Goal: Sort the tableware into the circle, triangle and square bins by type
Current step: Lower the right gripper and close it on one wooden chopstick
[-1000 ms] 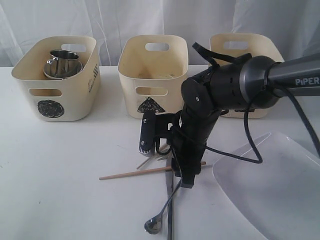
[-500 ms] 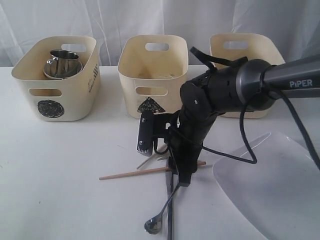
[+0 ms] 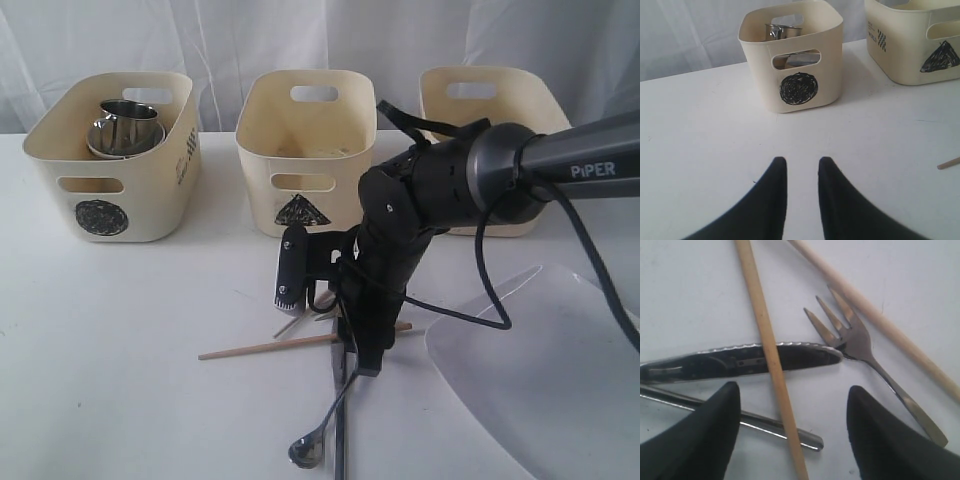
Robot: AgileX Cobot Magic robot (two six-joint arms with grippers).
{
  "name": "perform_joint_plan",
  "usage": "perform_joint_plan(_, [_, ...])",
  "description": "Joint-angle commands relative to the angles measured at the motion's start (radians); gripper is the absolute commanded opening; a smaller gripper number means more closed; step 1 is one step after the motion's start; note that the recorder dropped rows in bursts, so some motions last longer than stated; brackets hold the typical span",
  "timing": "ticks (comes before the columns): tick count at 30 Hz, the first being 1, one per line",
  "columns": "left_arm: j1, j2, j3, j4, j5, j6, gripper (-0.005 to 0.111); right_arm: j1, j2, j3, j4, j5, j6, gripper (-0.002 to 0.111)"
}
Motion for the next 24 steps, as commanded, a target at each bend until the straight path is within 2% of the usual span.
perform_joint_plan(1, [0.0,-0.007,0.002,-0.002,0.0,-0.009,0.028,0.001,0.002,-0.007,-0.008,0.001,-0.007,0.058])
perform_joint_plan(16, [0.0,-0.007,0.002,-0.002,0.0,-0.009,0.028,0.001,0.002,-0.007,-0.008,0.001,0.012,0.058])
perform_joint_plan(24, [0.0,-0.007,0.002,-0.002,0.0,-0.009,0.028,0.001,0.004,-0.007,-0.084,0.001,0.121,0.058])
